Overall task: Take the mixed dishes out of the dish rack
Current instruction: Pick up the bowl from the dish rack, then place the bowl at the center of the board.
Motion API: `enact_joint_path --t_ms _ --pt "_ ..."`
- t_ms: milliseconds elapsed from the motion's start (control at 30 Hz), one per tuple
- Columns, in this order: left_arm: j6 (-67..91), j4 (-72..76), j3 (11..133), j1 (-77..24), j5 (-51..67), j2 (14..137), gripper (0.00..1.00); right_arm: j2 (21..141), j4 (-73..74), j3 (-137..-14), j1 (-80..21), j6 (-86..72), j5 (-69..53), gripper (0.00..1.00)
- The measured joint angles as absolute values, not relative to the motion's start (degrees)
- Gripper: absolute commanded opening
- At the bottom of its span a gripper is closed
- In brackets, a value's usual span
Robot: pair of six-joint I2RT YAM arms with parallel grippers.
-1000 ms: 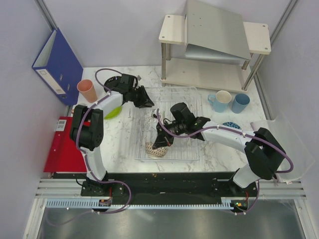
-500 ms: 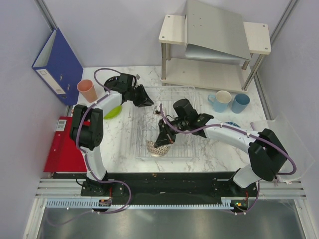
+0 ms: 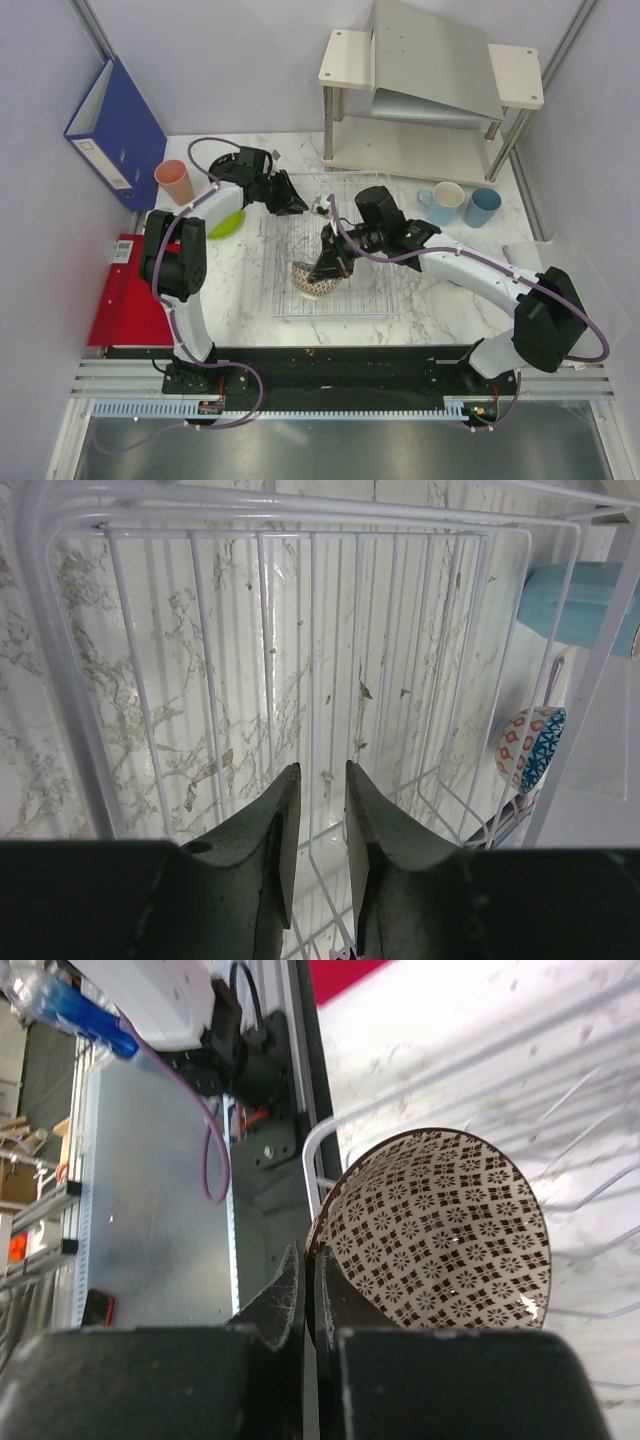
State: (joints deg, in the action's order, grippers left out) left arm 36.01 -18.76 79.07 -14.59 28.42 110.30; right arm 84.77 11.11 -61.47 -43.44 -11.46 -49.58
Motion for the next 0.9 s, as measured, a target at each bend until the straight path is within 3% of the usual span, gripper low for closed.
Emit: enact_joint_path --t_ms 400,900 --pt "36.5 -24.0 81.4 -14.0 30.1 106.5 0.33 78.2 12.6 -64.1 -43.3 -8.1 -39.2 0.0" --pt "36.1 -27.2 85.4 -14.3 29.8 97.7 0.31 65.0 8.5 -49.7 -50.7 1.7 16.3 0.0"
